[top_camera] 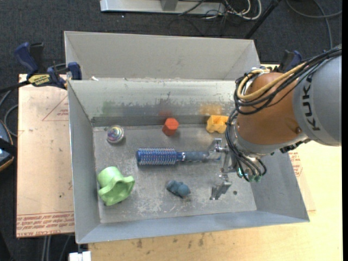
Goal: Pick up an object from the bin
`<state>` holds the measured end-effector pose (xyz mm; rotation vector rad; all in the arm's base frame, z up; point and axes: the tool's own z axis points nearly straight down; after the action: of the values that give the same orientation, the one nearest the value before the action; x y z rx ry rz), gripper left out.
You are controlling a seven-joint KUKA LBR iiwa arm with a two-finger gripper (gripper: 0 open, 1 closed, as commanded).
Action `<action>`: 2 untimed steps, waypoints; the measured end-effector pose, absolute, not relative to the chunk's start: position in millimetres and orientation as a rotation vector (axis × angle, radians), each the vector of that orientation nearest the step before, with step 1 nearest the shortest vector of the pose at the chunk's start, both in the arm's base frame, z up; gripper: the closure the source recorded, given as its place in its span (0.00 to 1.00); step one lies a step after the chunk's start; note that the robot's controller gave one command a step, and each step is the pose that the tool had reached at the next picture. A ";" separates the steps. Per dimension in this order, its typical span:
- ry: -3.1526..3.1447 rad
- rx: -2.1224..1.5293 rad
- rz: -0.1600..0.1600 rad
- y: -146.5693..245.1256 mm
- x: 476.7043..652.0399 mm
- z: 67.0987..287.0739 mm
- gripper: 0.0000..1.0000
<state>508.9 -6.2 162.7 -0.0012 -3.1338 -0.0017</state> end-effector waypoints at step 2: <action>-3.143 0.153 -0.003 61.1 606.0 101.6 0.00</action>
Offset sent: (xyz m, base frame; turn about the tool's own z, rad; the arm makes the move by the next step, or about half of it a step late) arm 0.1007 0.0609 -0.0927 -0.1370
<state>606.0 61.1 101.6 0.1530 -3.1432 -0.0031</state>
